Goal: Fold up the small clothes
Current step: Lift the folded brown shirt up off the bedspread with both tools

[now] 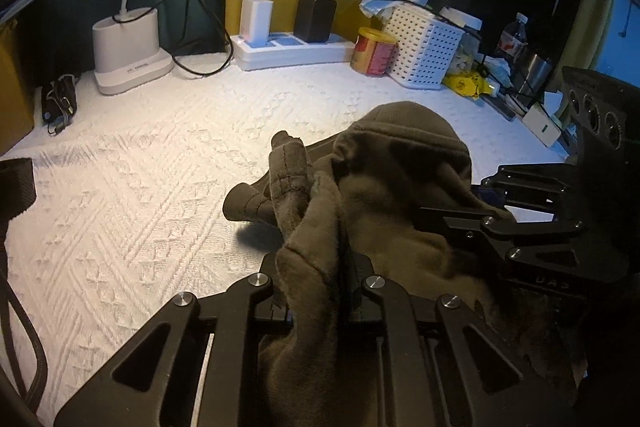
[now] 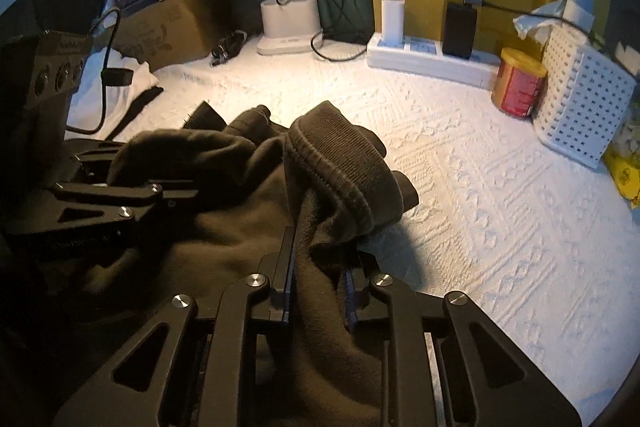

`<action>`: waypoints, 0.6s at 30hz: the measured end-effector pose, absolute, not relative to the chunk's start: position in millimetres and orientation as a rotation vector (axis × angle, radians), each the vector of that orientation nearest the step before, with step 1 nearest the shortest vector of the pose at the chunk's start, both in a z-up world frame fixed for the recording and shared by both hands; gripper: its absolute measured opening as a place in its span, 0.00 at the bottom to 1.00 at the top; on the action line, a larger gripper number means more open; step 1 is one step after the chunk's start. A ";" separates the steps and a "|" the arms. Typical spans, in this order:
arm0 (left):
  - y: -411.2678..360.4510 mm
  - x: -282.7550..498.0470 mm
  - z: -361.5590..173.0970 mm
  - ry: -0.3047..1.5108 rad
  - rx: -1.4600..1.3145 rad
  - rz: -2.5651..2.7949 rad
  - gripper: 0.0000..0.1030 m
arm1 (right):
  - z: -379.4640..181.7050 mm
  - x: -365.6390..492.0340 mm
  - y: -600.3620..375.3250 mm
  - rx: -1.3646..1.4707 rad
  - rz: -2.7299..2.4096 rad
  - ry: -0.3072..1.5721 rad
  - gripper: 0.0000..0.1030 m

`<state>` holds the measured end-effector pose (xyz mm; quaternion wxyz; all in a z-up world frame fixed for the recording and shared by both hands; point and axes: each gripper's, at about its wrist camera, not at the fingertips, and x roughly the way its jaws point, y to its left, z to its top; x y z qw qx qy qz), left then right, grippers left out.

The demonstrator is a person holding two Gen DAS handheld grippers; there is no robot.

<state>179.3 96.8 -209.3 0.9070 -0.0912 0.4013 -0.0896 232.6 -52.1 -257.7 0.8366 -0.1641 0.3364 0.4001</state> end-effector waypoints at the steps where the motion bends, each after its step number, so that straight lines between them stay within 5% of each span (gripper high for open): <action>1: 96.2 177.4 -207.2 0.820 -0.190 -0.186 0.12 | -254.9 230.0 -52.6 -0.344 0.846 0.705 0.20; 18: 83.2 139.0 -169.0 0.676 -0.181 -0.195 0.12 | -211.4 177.5 -68.7 -0.315 0.834 0.590 0.19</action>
